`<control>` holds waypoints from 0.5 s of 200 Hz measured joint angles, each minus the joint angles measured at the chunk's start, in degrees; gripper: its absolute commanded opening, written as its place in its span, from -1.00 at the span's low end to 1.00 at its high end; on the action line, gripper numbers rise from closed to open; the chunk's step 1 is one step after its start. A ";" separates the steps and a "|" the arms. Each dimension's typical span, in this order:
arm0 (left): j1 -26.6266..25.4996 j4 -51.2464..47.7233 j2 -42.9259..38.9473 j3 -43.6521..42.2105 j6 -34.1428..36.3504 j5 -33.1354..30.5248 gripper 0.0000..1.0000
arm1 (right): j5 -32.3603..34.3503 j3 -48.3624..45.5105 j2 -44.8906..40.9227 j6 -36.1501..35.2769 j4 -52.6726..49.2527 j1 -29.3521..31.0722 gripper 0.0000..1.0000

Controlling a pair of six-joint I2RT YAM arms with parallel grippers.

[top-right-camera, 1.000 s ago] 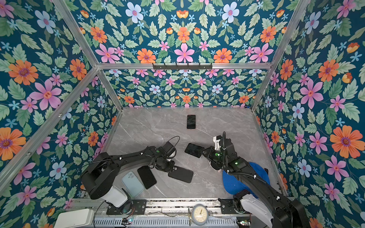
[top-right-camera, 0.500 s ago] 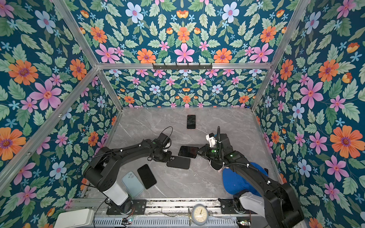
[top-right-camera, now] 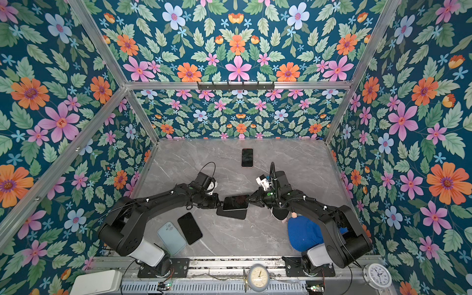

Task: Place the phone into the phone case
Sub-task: 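Bring the black phone toward the case held by the left gripper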

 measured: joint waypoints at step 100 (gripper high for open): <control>2.84 8.70 -2.43 -5.53 -6.69 5.73 -0.21 | -1.27 -0.66 5.75 3.54 6.75 1.73 -1.00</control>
